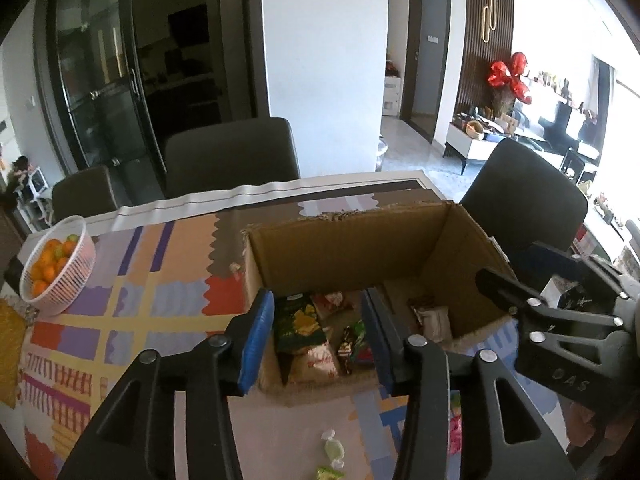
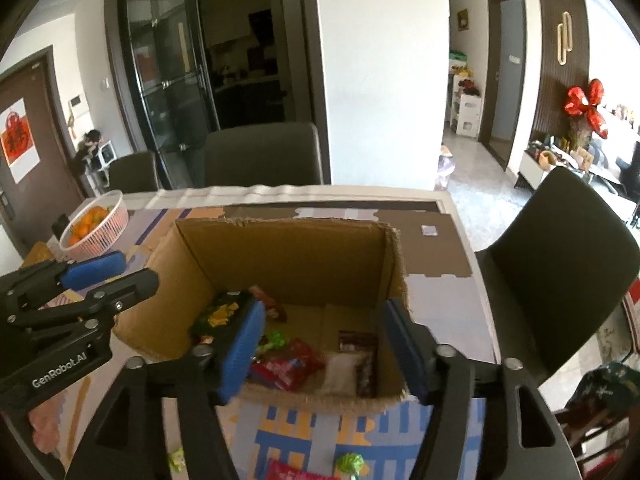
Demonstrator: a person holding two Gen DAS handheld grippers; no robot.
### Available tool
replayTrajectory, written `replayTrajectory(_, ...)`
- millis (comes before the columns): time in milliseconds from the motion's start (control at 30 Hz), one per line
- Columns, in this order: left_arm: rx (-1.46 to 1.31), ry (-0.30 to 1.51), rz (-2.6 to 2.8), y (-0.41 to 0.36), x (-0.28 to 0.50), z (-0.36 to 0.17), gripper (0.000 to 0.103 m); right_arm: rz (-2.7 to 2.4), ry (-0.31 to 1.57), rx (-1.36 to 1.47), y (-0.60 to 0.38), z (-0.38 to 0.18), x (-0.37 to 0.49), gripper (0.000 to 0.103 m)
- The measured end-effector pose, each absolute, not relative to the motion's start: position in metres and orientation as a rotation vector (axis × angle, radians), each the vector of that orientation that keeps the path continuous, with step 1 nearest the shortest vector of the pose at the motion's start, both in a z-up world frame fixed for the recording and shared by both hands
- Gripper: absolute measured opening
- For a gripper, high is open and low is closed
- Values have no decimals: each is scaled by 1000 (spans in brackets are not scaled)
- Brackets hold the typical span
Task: Organize snacks
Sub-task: 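Open the left tool to drop the red bar into the box while the right tool releases the white bag, then move the left tool to the pale green candy while the right tool moves to the green ball candy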
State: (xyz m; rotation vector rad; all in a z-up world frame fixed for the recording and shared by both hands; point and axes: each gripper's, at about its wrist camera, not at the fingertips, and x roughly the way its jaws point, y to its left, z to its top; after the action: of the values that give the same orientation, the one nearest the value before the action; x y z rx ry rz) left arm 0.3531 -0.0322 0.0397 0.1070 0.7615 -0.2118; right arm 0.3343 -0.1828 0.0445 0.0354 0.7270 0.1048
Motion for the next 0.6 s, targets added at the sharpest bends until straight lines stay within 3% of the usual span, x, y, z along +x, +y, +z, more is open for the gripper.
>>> replayTrajectory(100,104,751,-211,-32,337,41,49,88,675,42,-185,48,317,80)
replayTrajectory(600,102,744,-188,-28,286,29,55,6,623,38,-190,38,269,80)
